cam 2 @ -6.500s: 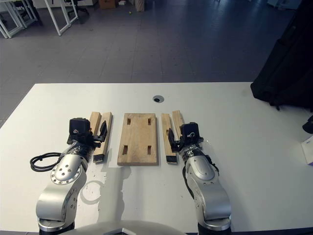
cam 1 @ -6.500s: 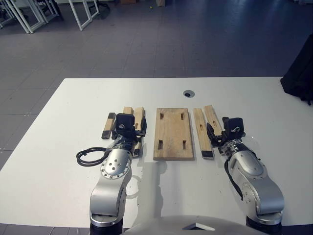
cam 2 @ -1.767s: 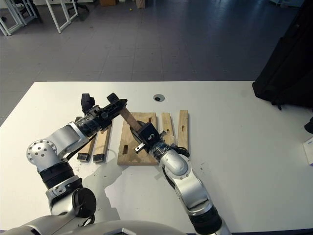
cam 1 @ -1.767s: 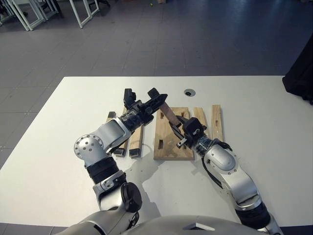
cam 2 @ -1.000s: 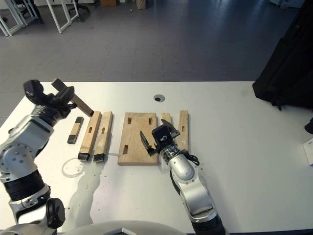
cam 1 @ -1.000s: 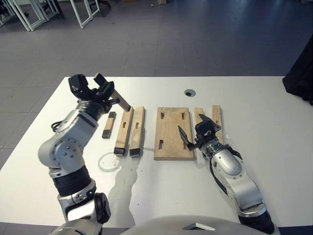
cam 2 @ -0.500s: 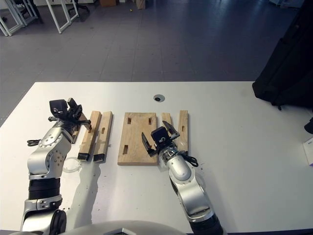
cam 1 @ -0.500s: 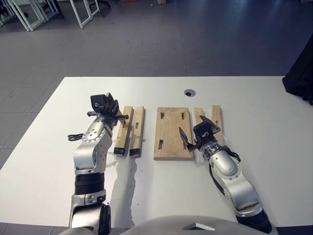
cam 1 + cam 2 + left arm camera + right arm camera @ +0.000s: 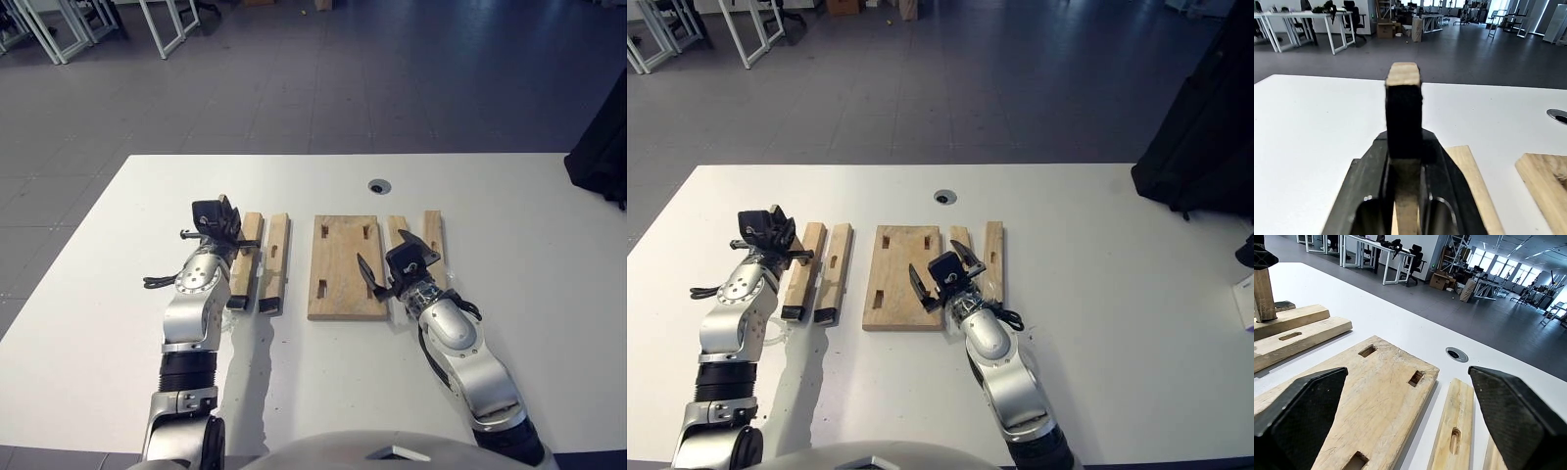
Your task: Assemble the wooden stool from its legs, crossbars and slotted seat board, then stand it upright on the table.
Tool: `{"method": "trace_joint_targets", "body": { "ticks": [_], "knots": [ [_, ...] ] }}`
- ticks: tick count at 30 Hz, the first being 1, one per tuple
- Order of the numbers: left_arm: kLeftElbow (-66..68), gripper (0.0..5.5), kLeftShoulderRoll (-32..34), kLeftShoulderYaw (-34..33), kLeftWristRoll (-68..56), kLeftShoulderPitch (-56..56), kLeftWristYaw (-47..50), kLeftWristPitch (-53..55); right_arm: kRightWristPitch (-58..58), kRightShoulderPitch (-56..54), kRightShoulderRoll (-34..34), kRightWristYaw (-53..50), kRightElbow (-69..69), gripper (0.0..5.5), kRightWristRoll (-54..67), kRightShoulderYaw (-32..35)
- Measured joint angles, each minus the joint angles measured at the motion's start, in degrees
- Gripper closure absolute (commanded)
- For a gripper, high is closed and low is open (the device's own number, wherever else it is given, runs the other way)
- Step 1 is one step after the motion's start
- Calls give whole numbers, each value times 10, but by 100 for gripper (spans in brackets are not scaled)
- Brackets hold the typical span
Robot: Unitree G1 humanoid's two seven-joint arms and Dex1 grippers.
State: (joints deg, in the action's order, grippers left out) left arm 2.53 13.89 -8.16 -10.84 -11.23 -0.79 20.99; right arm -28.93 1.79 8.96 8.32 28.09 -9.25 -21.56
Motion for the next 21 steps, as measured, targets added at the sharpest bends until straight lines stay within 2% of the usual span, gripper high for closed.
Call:
{"method": "trace_joint_targets", "body": {
  "ticks": [5,13,17,21],
  "knots": [
    [40,509,-23,-32,-22,9,-10,-65,0,0,1,2,0,95,0,1],
    [77,509,-26,-26,-21,18,-25,-141,0,0,4,8,0,95,1,2],
    [-17,509,-52,-21,-41,86,-25,-128,0,0,4,9,1,95,1,3],
    [-103,509,-63,-6,-46,118,-15,-53,0,0,3,8,1,95,0,3]
  ]
}}
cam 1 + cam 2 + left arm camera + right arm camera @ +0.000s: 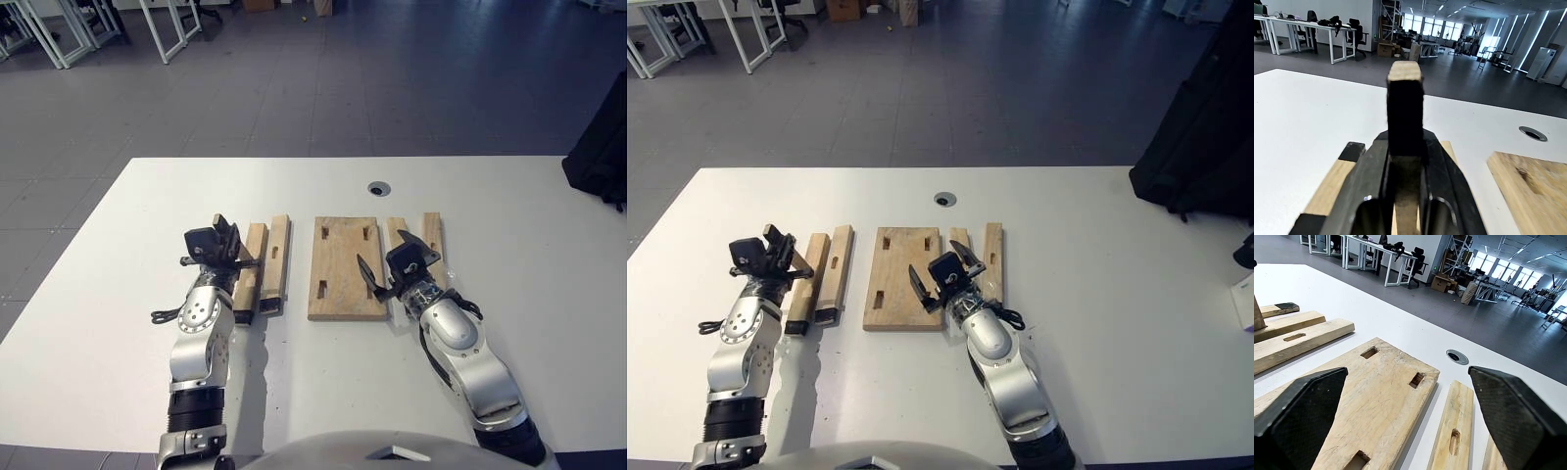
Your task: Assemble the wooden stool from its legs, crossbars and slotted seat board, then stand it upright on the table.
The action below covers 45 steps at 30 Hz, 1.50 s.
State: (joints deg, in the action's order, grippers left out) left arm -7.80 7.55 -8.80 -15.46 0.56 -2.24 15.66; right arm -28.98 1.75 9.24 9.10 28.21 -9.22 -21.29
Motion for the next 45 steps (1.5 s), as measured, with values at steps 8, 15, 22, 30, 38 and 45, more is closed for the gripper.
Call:
{"method": "trace_joint_targets", "body": {
  "ticks": [8,15,22,30,38,45],
  "knots": [
    [-18,381,-13,13,14,19,18,86,0,-2,-2,-3,-1,89,-1,3],
    [-70,285,5,7,36,-9,30,125,0,-2,-2,-6,-1,89,-1,3],
    [-177,285,55,-5,44,-145,38,262,0,5,-10,-19,0,89,-6,1],
    [-25,285,83,-100,-18,-351,33,421,0,10,-14,-22,0,89,-16,0],
    [-37,285,110,-93,-44,-416,-11,379,0,10,-16,-22,0,89,-18,4],
    [-42,285,63,-40,-8,-222,5,350,0,8,-17,-19,0,89,-18,6]
  ]
}}
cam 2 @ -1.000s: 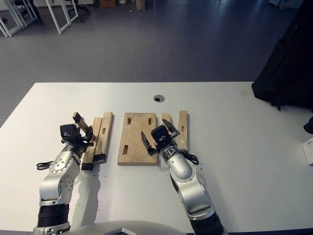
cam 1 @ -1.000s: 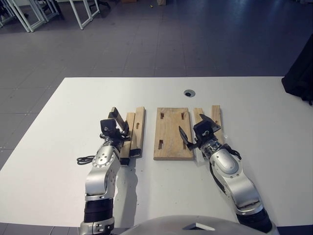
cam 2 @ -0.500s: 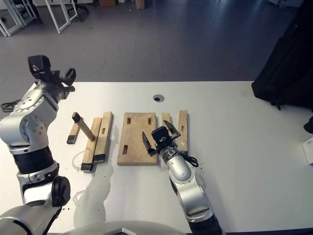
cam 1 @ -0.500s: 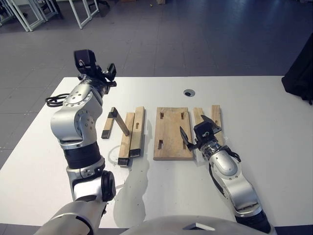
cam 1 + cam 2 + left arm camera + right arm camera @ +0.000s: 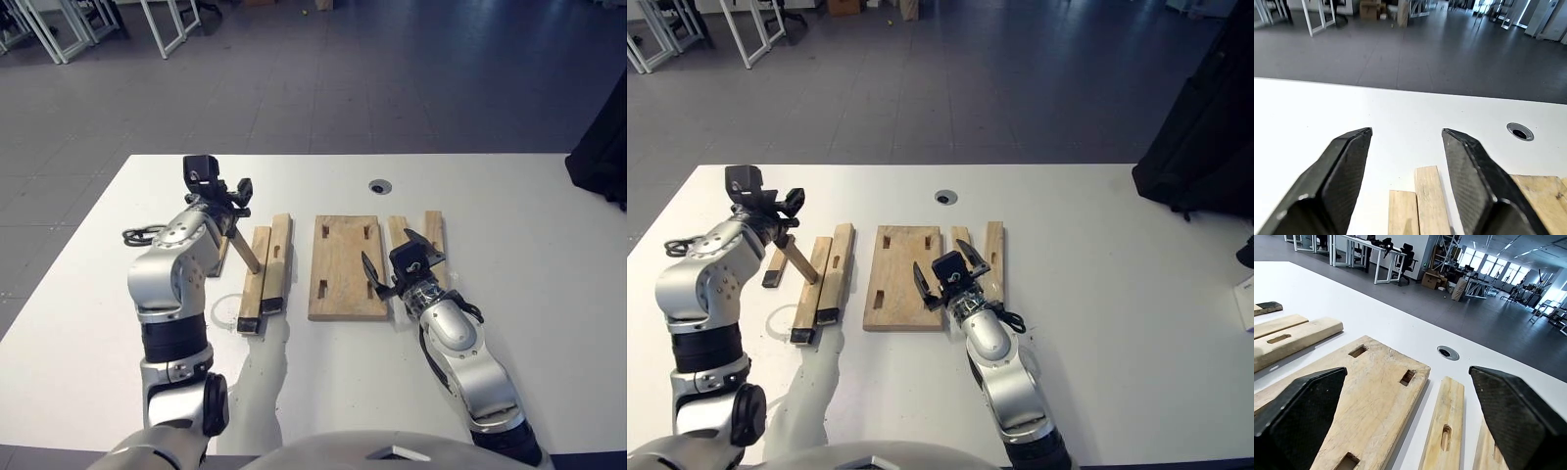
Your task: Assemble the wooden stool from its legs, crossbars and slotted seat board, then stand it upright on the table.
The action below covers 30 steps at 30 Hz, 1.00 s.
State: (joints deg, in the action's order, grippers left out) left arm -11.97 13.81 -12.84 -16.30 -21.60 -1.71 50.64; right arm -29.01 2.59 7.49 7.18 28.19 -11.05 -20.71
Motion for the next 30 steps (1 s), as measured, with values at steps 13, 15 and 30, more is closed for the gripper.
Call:
{"method": "trace_joint_targets", "body": {
  "ticks": [13,15,30],
  "knots": [
    [-295,150,-4,-6,-65,2,4,50,-6,16,-6,-3,6,89,0,4],
    [-348,112,-12,24,-42,177,0,2,-6,25,-6,-8,7,89,0,4],
    [-147,96,13,119,109,631,-82,-391,-19,56,-5,-19,34,89,-6,4]
  ]
}}
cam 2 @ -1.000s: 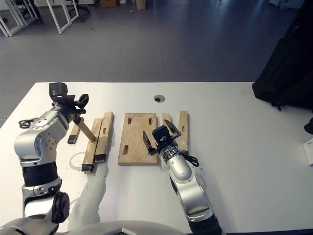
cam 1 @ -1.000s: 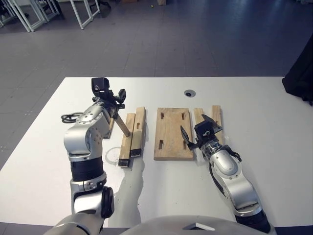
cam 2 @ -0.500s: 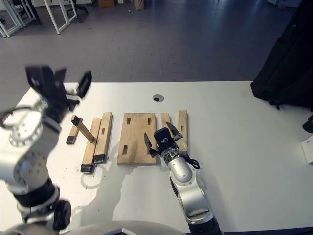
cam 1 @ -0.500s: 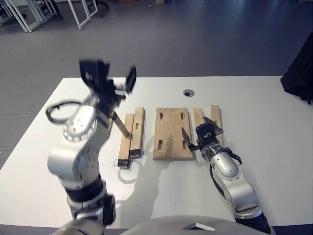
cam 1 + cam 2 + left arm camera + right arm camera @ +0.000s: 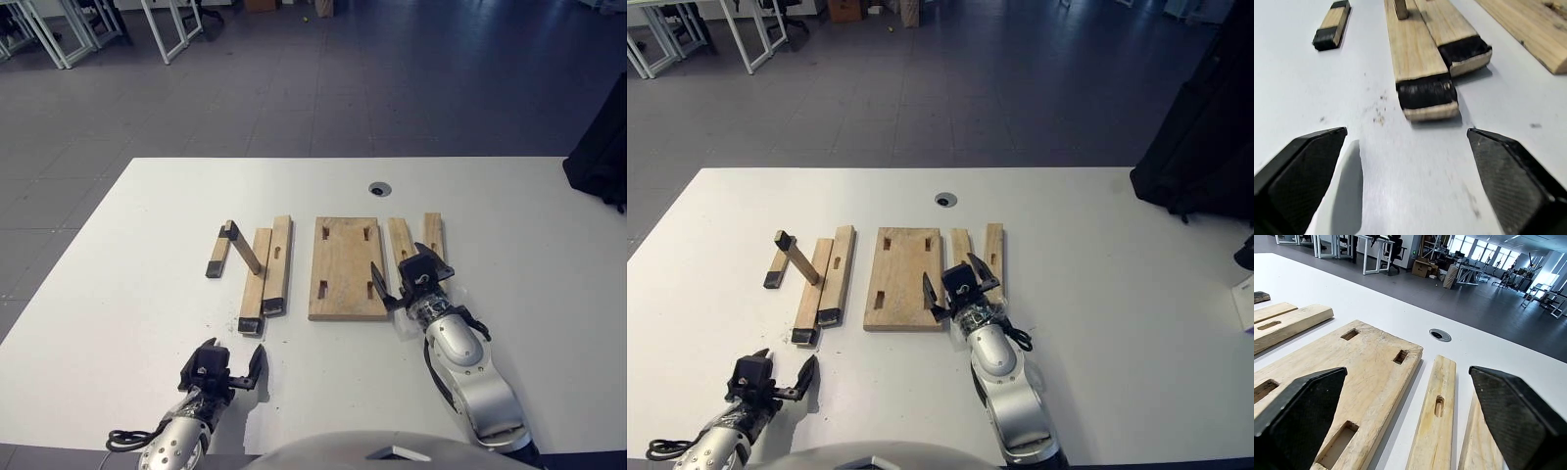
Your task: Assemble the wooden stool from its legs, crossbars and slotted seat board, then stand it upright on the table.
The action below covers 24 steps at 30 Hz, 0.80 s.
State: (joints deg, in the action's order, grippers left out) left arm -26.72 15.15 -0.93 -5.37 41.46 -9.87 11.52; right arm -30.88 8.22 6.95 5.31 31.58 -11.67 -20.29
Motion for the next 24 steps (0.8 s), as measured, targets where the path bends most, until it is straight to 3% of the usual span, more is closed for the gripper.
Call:
{"method": "trace_joint_targets", "body": {
  "ticks": [2,11,20,23,24],
  "knots": [
    [45,96,-2,4,0,-44,-1,-25,0,-1,1,1,0,89,0,0],
    [260,255,-24,7,21,-241,44,-138,0,-5,10,16,0,89,2,2],
    [510,396,-22,-18,10,-394,39,-309,-50,-30,-16,16,0,89,12,49],
    [573,415,-14,-35,4,-438,14,-326,-82,-55,-34,16,6,89,30,65],
    [593,386,-11,-39,4,-452,10,-331,-90,-61,-40,15,7,89,30,68]
  ]
}}
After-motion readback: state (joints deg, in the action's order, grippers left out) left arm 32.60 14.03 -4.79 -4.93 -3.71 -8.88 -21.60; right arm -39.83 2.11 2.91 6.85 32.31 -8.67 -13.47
